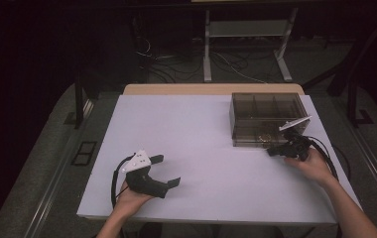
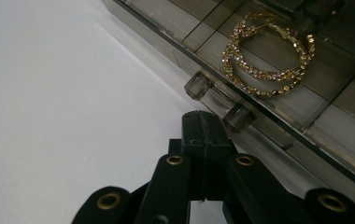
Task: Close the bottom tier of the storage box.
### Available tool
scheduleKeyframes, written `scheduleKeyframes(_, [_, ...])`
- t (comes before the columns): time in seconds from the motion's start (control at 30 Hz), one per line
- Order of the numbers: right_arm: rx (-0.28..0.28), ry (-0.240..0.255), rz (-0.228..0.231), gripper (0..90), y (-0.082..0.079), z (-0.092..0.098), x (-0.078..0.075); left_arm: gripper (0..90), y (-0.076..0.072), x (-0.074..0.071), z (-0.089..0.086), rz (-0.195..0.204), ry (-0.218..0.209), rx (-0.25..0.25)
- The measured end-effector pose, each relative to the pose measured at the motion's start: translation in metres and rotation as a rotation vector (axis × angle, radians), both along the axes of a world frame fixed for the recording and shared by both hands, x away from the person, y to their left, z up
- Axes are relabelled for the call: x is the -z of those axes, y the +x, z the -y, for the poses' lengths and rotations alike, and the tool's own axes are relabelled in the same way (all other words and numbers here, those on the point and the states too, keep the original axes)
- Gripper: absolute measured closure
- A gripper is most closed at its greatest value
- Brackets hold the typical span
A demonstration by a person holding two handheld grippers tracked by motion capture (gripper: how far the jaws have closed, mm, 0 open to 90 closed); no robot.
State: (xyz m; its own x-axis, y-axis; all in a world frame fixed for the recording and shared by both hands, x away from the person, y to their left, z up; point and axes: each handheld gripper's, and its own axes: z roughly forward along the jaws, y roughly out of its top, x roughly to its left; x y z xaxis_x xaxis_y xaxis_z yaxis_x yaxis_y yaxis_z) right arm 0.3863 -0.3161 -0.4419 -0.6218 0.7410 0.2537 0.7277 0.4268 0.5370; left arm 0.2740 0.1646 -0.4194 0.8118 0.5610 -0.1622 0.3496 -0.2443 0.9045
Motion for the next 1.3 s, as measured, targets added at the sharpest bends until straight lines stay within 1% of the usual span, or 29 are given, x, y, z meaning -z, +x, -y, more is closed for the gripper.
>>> scheduleKeyframes(0.3, [0.020,0.018,0.001,89.0,0.004,0.002,0.001,0.0,0.000,0.000,0.000,0.000,0.001,0.001])
scheduleKeyframes(0.63, [0.020,0.024,0.009,89.1,0.006,0.002,0.002,0.0,0.000,0.000,0.001,-0.003,0.001,0.002])
scheduleKeyframes(0.87, [0.039,0.036,0.013,89.0,0.009,0.003,0.003,0.0,0.000,0.000,0.001,-0.001,0.001,0.001])
scheduleKeyframes(1.3, [0.078,0.050,0.036,89.1,0.013,0.004,0.005,0.0,0.000,0.000,0.001,-0.001,0.002,0.002])
